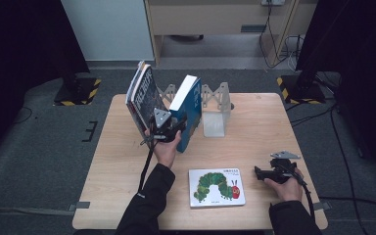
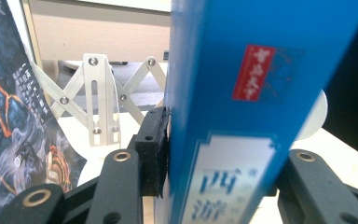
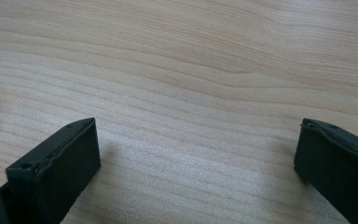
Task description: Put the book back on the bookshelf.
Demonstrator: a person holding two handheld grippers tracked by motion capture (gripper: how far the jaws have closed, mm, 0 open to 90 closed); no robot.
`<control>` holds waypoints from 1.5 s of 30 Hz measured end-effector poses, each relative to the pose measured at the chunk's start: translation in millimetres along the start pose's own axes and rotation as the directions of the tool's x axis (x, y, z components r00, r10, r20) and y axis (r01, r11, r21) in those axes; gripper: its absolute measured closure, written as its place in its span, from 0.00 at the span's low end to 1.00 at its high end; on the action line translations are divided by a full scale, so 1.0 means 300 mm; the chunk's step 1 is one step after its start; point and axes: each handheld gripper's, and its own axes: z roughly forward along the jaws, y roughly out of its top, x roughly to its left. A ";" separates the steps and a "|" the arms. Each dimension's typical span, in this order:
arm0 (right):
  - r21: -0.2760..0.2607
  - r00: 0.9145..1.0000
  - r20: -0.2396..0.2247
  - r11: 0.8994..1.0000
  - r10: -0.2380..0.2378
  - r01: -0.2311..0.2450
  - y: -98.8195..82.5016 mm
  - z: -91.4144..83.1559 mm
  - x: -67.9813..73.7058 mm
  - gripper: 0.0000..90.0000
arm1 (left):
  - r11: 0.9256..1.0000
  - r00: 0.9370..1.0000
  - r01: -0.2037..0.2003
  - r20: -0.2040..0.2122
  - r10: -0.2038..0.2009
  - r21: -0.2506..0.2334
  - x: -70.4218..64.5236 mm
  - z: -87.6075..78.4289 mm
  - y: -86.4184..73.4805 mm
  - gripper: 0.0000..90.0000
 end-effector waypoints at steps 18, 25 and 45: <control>0.000 1.000 -0.001 1.000 0.002 -0.002 0.001 0.001 0.001 0.00 | 1.000 0.999 0.003 -0.034 -0.003 -0.001 0.009 0.065 0.026 0.67; -0.001 1.000 -0.002 1.000 0.001 -0.001 0.001 0.001 0.001 0.00 | 1.000 0.999 -0.020 -0.045 0.020 -0.005 0.003 0.052 0.017 0.66; -0.001 1.000 -0.003 1.000 -0.001 0.001 0.001 0.001 0.002 0.00 | 0.999 0.998 -0.040 -0.052 0.039 -0.017 -0.023 0.056 -0.007 0.67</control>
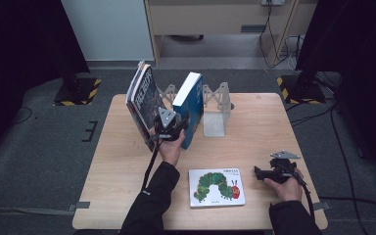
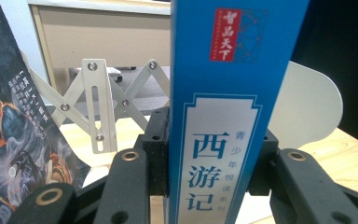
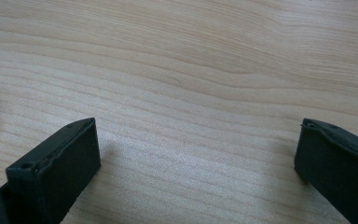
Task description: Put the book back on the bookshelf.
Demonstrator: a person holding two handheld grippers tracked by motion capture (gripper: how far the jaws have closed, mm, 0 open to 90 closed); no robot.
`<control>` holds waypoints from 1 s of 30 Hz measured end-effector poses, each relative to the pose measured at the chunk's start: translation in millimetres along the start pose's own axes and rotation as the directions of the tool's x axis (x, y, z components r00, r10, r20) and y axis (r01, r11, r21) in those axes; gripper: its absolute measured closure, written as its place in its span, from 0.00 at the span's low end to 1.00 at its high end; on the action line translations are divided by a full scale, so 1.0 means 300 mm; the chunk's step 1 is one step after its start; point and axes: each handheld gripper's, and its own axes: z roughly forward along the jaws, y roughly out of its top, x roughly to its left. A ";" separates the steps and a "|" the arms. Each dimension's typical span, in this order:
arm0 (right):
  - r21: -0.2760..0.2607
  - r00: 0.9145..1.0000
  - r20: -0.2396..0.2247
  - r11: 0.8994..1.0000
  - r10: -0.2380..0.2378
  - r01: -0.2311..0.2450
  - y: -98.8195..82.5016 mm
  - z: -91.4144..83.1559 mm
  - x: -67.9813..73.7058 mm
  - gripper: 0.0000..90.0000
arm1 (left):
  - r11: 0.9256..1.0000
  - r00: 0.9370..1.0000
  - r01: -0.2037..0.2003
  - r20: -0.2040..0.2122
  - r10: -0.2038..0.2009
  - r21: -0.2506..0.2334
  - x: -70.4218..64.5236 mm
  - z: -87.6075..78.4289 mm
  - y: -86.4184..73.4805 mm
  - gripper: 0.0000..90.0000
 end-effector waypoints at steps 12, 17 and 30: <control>0.001 1.000 -0.003 1.000 -0.001 0.001 0.001 0.001 0.000 0.00 | 1.000 1.000 0.003 -0.029 -0.002 0.004 0.003 0.034 0.011 0.67; 0.001 1.000 -0.003 1.000 -0.001 0.001 0.001 0.001 0.001 0.00 | 1.000 1.000 -0.022 -0.011 0.022 0.007 -0.002 0.014 -0.019 0.64; 0.003 1.000 -0.001 1.000 0.002 -0.002 0.001 0.000 0.003 0.01 | 0.998 1.000 0.016 0.002 -0.016 0.054 0.005 -0.001 -0.049 0.67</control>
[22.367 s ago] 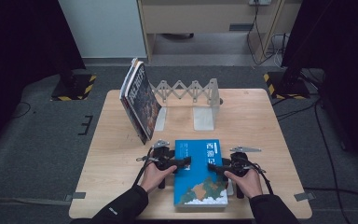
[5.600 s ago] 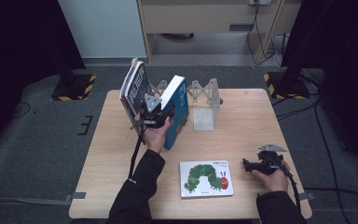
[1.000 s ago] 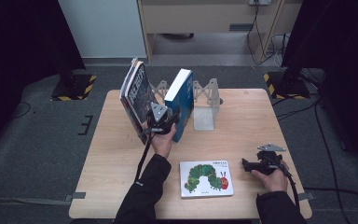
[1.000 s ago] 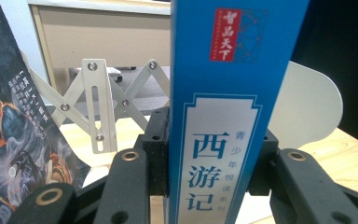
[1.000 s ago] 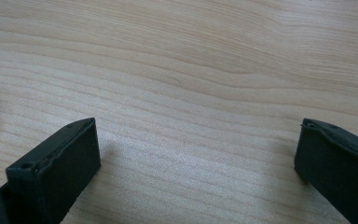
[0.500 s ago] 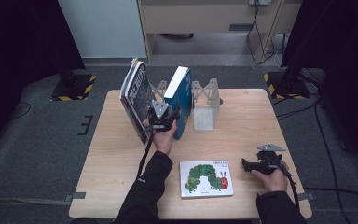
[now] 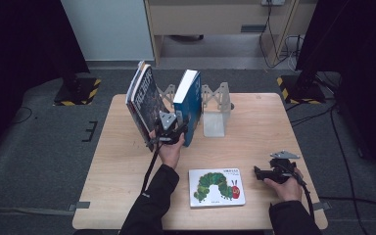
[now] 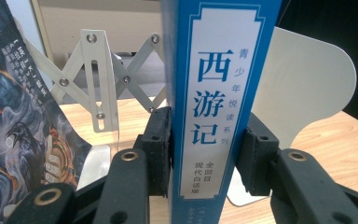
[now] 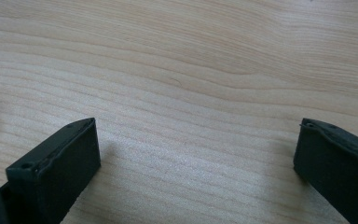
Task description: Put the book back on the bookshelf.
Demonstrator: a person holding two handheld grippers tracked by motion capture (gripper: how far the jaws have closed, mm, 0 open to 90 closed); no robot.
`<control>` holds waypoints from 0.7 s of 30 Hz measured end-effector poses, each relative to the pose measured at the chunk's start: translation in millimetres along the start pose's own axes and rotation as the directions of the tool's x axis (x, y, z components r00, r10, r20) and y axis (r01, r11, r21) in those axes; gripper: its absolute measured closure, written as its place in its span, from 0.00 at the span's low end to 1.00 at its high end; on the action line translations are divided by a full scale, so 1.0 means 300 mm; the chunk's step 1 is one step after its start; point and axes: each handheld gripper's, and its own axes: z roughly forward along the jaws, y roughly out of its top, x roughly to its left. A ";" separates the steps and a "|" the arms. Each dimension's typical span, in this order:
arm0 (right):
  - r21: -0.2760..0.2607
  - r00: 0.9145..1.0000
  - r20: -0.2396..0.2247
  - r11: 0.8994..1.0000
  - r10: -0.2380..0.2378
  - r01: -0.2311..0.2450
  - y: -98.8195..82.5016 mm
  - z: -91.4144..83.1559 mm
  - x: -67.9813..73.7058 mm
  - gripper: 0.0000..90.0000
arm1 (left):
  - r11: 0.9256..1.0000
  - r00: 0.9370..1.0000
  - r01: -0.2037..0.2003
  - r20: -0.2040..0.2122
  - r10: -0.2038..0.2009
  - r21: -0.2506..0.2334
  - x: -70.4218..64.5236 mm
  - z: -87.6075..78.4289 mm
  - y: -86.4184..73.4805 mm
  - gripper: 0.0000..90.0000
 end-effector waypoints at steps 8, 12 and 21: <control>0.001 1.000 -0.002 1.000 0.000 0.000 0.001 0.000 -0.001 0.00 | 1.000 1.000 0.005 -0.003 -0.005 0.010 -0.016 0.033 0.019 0.67; 0.001 1.000 -0.002 1.000 0.000 0.000 0.001 0.001 0.000 0.00 | 1.000 1.000 -0.001 0.025 0.000 0.010 -0.027 0.041 0.012 0.65; 0.001 1.000 -0.001 1.000 0.000 0.000 0.001 0.000 0.000 0.00 | 1.000 0.995 0.013 0.098 -0.015 0.021 -0.011 0.026 -0.036 0.62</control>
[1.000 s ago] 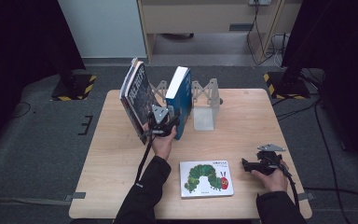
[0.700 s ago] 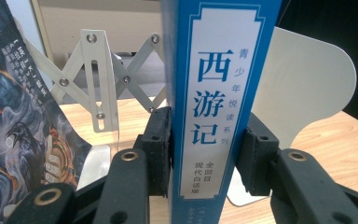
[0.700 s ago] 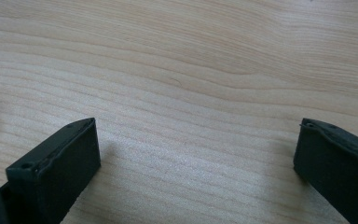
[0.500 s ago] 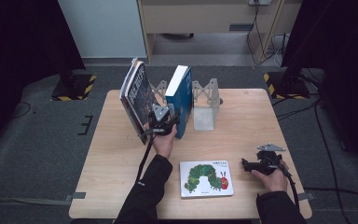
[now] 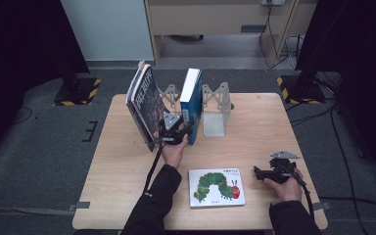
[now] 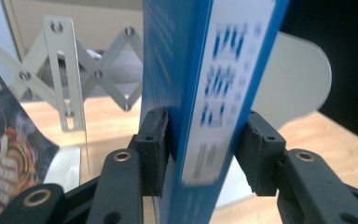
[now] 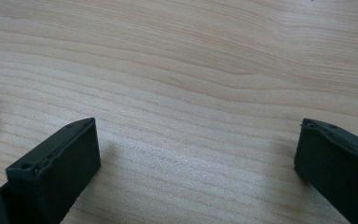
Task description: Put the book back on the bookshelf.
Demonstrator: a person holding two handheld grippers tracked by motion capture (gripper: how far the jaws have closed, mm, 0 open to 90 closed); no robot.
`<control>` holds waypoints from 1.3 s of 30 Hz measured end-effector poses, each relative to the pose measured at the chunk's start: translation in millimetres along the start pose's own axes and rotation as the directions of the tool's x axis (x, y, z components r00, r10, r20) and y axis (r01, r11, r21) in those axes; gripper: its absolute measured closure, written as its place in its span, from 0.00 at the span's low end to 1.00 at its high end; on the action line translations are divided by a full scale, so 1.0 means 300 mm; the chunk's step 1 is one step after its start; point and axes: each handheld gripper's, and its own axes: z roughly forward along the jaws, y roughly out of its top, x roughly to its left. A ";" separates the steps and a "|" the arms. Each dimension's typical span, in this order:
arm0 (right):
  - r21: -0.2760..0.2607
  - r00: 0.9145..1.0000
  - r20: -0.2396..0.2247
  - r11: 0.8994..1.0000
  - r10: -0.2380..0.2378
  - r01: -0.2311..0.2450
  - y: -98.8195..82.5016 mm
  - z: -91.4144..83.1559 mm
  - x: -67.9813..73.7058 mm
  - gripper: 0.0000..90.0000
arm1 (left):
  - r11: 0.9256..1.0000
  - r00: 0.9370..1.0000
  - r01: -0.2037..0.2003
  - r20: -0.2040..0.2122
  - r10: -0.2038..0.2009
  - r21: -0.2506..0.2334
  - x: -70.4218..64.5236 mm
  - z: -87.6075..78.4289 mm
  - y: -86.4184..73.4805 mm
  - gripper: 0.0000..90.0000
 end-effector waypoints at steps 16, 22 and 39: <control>0.003 1.000 -0.002 1.000 0.000 0.000 0.001 0.000 0.000 0.00 | 0.999 1.000 0.008 0.019 -0.009 0.047 -0.011 0.019 0.024 0.63; 0.002 1.000 -0.002 1.000 0.000 0.000 0.001 0.000 0.000 0.00 | 0.999 0.999 -0.022 0.035 0.020 0.043 -0.028 0.027 0.020 0.62; 0.003 1.000 -0.002 1.000 0.000 0.000 0.001 0.000 0.000 0.00 | 0.998 0.998 0.002 0.062 -0.006 0.065 -0.040 0.022 0.010 0.64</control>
